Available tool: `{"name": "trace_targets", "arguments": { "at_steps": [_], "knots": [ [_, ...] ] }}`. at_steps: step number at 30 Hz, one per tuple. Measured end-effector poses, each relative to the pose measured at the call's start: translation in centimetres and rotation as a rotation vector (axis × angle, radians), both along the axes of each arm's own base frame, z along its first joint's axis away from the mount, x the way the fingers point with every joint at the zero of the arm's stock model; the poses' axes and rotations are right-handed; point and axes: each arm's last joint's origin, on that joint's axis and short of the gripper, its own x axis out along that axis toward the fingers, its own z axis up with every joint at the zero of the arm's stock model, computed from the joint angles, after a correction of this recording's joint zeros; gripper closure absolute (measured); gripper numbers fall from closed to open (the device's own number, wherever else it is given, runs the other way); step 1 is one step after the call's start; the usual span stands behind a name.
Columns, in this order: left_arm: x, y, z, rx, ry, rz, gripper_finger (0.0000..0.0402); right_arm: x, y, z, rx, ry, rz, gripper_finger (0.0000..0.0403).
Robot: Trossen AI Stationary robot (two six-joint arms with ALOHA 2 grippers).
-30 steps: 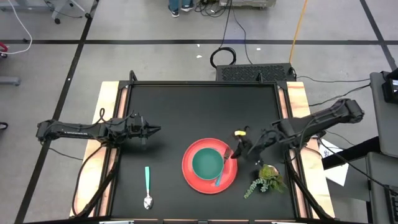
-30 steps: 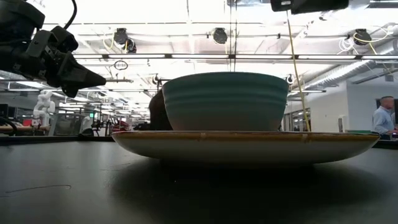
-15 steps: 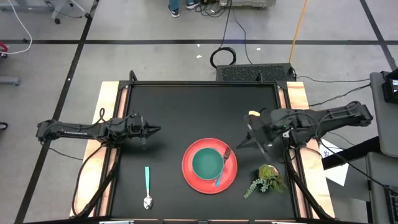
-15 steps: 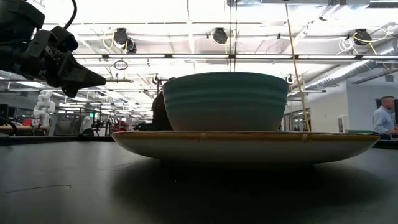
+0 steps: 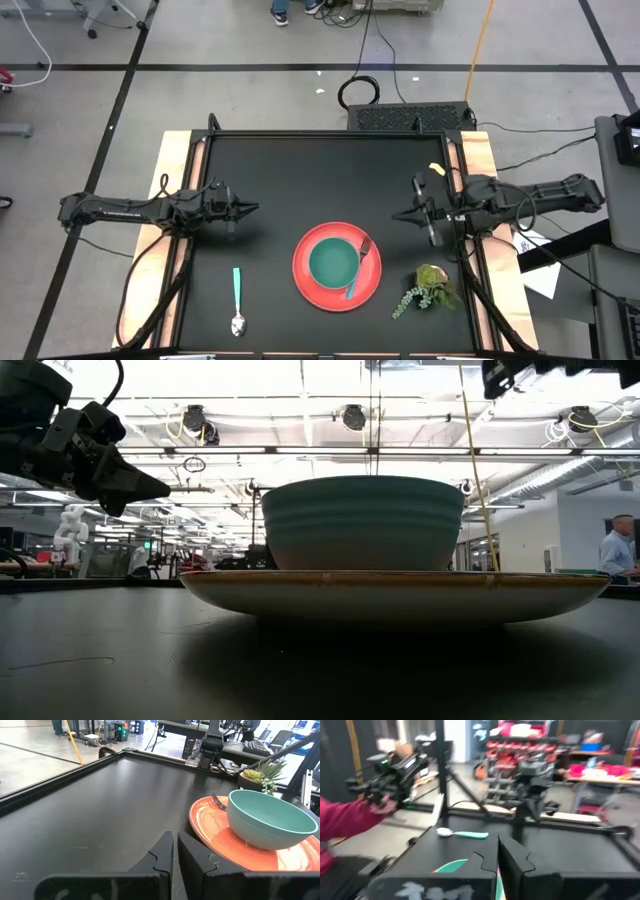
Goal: Set table place
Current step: Put the green spoon into the green bowl on the orange plate
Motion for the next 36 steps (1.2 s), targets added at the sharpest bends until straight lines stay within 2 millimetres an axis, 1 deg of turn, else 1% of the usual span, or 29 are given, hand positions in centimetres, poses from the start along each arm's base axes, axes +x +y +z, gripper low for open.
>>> {"name": "trace_targets", "arguments": {
  "at_steps": [6, 11, 16, 19, 25, 28, 33, 36],
  "knots": [
    [0.0, 0.0, 0.0, -0.007, 0.0, 0.001, 0.0371, -1.1, -0.2, -1.5, -0.043, -0.062, -0.026, 0.0403],
    [0.0, 0.0, -0.1, -0.011, 0.004, 0.002, 0.0371, -1.5, -0.3, -4.1, -0.046, -0.095, -0.05, 0.0403],
    [0.0, 0.0, -0.1, -0.011, 0.003, 0.002, 0.0371, -1.7, -0.4, -6.2, -0.006, -0.147, -0.079, 0.0403],
    [0.0, 0.0, -0.1, -0.011, 0.003, 0.002, 0.0371, -1.8, -0.4, -7.5, -0.009, -0.138, -0.079, 0.0403],
    [0.0, 0.0, -0.1, -0.01, 0.004, 0.002, 0.0371, -2.1, -0.4, -9.4, 0.006, -0.111, -0.08, 0.0403],
    [0.0, 0.0, -0.1, -0.004, 0.005, 0.0, 0.0371, -2.3, -0.5, -10.1, 0.0, -0.138, -0.081, 0.0403],
    [0.0, 0.0, 0.0, -0.005, 0.004, 0.001, 0.0371, -2.5, -0.5, -9.4, 0.009, -0.234, -0.084, 0.0403],
    [0.0, 0.0, 0.0, -0.005, 0.004, 0.001, 0.0371, -2.4, -0.5, -9.5, 0.009, -0.218, -0.086, 0.0403]
  ]
}}
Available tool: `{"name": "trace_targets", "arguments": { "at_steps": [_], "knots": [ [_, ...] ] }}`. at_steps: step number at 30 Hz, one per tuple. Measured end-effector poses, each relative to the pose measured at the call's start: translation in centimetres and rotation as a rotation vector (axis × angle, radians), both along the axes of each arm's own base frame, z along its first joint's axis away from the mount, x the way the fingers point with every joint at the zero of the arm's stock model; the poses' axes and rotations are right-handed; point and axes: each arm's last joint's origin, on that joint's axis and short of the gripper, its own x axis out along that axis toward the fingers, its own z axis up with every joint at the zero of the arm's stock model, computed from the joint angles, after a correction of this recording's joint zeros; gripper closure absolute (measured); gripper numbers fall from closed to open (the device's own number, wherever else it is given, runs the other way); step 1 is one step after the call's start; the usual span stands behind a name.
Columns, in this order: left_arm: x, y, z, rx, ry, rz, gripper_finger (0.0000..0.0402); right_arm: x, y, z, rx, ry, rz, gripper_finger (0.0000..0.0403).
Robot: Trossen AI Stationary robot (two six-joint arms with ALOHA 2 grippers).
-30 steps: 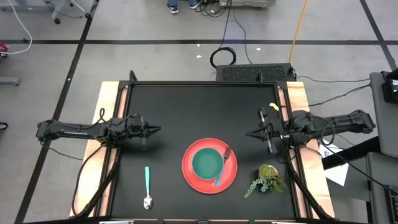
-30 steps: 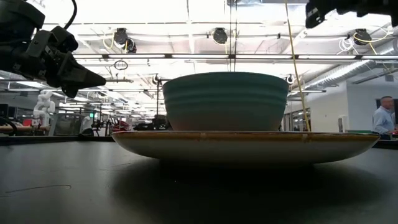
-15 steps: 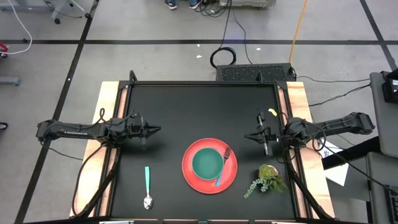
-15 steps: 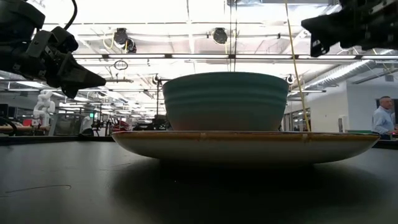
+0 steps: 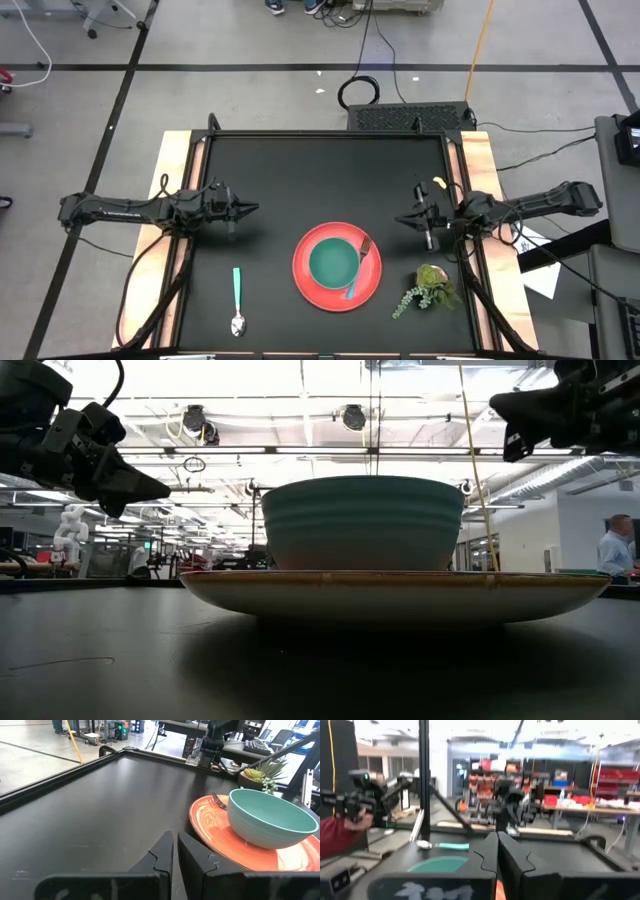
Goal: Set table place
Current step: Put the green spoon into the green bowl on the orange plate
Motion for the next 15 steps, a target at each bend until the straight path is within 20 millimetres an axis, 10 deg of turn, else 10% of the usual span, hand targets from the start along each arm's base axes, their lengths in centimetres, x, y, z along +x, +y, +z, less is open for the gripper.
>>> {"name": "trace_targets", "arguments": {
  "at_steps": [15],
  "knots": [
    [0.0, 0.0, 0.0, 0.005, 0.001, -0.001, 0.0371, 0.03, -0.01, -0.21, -0.005, 0.021, -0.001, 0.0403]
  ]
}}
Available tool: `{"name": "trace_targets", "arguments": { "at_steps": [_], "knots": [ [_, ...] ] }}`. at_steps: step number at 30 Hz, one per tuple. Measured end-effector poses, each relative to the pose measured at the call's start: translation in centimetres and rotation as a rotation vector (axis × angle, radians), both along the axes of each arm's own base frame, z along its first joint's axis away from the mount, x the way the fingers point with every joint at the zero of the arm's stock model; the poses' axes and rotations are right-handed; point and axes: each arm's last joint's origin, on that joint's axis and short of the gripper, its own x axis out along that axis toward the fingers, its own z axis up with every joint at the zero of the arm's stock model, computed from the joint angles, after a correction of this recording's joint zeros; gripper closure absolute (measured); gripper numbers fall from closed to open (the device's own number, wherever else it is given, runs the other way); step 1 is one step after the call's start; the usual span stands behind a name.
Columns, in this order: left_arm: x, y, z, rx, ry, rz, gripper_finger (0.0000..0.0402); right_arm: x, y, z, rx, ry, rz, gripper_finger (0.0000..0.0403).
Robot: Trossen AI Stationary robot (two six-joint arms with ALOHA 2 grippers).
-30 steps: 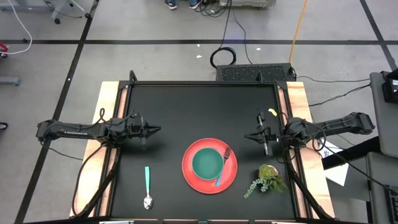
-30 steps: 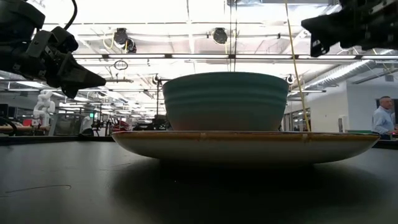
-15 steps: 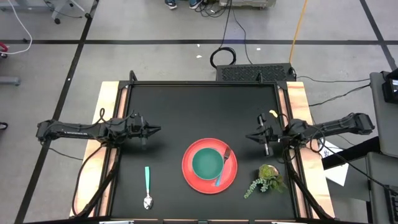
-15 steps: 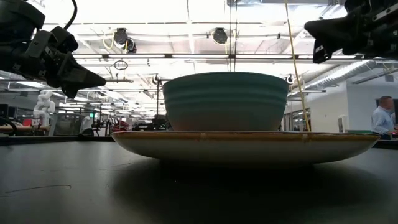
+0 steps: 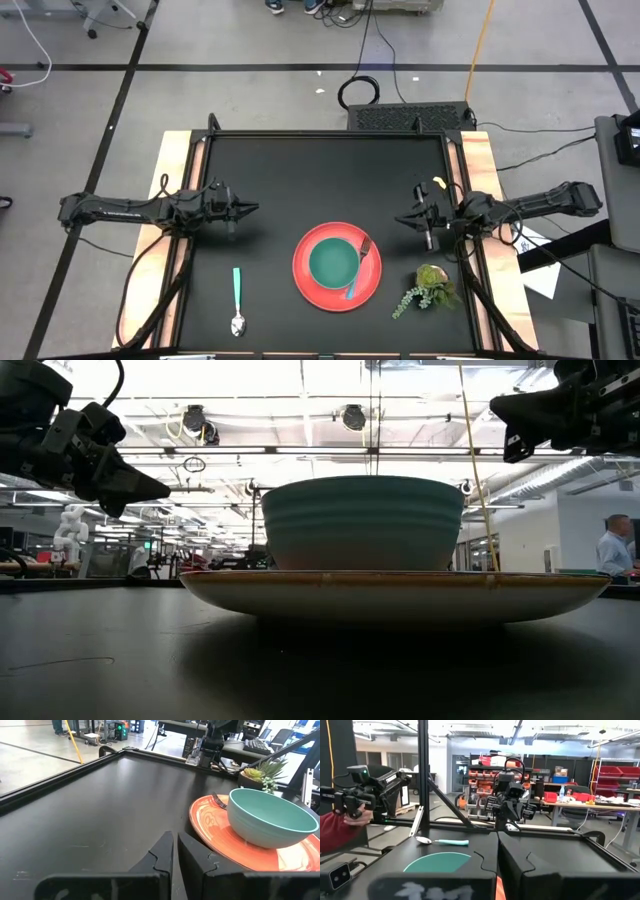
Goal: Set table place
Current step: Put the green spoon into the green bowl on the orange plate
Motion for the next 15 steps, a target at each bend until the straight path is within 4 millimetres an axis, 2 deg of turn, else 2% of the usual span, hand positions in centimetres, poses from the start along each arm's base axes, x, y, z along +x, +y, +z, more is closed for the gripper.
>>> {"name": "trace_targets", "arguments": {
  "at_steps": [6, 15],
  "knots": [
    [0.1, -0.2, 0.4, -0.01, -0.043, -0.064, 0.0371, 0.0, 0.0, 0.0, -0.003, -0.001, 0.0, 0.0403],
    [0.0, -0.6, 3.9, 0.029, -0.4, -0.171, 0.0371, 0.0, 0.0, 0.0, -0.008, -0.001, 0.0, 0.0403]
  ]
}}
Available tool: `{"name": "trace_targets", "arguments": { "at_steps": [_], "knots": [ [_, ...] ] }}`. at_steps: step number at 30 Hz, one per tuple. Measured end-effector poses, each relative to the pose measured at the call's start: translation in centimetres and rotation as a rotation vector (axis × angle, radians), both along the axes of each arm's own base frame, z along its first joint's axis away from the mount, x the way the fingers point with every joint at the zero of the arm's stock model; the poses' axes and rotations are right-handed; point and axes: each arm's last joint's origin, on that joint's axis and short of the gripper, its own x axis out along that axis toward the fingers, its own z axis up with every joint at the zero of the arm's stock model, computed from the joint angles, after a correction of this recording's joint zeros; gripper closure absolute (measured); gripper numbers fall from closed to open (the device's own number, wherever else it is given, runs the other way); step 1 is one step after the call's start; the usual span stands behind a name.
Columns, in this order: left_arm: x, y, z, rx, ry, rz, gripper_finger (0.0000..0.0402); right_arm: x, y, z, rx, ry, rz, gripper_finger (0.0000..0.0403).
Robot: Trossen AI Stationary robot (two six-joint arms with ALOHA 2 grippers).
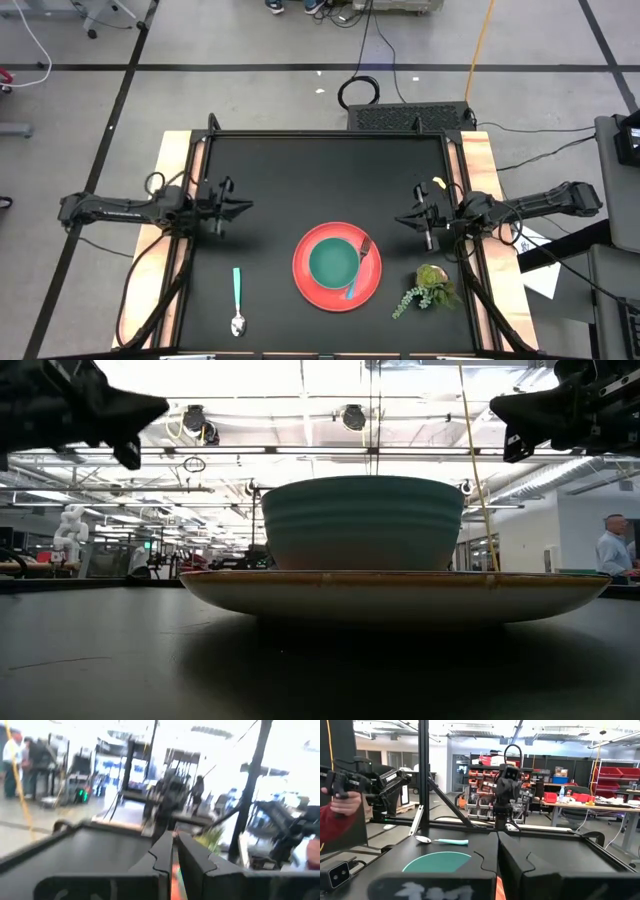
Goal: Set table place
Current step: Put the green spoon into the green bowl on the orange plate
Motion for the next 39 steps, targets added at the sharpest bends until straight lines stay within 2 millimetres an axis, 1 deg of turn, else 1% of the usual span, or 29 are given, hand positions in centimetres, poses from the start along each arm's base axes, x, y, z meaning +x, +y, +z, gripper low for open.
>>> {"name": "trace_targets", "arguments": {
  "at_steps": [4, 10, 15, 20, 27, 34, 39],
  "knots": [
    [-0.1, -0.2, 0.5, -0.03, -0.054, -0.044, 0.0371, 0.0, 0.0, 0.0, 0.0, 0.0, 0.0, 0.0403],
    [-0.3, -1.0, 0.8, 0.006, -0.086, -0.256, 0.0371, 0.0, 0.0, 0.0, 0.0, 0.0, 0.0, 0.0403],
    [-0.1, -1.4, 1.7, 0.021, -0.104, -0.293, 0.0371, 0.0, 0.0, 0.0, -0.003, 0.0, 0.0, 0.0403],
    [0.7, -1.6, 2.9, 0.025, -0.083, -0.302, 0.0371, 0.0, 0.0, 0.0, -0.002, 0.0, 0.0, 0.0403],
    [2.1, -1.7, 3.8, 0.029, -0.016, -0.311, 0.0371, 0.0, 0.0, 0.0, 0.0, 0.001, 0.001, 0.0403],
    [3.4, -2.4, 6.2, 0.115, -0.028, -0.554, 0.0371, 0.0, 0.0, 0.0, -0.001, 0.004, 0.002, 0.0403],
    [4.3, -2.8, 7.1, 0.103, -0.014, -0.608, 0.0371, 0.0, 0.0, -0.1, -0.001, 0.01, 0.003, 0.0403]
  ]
}}
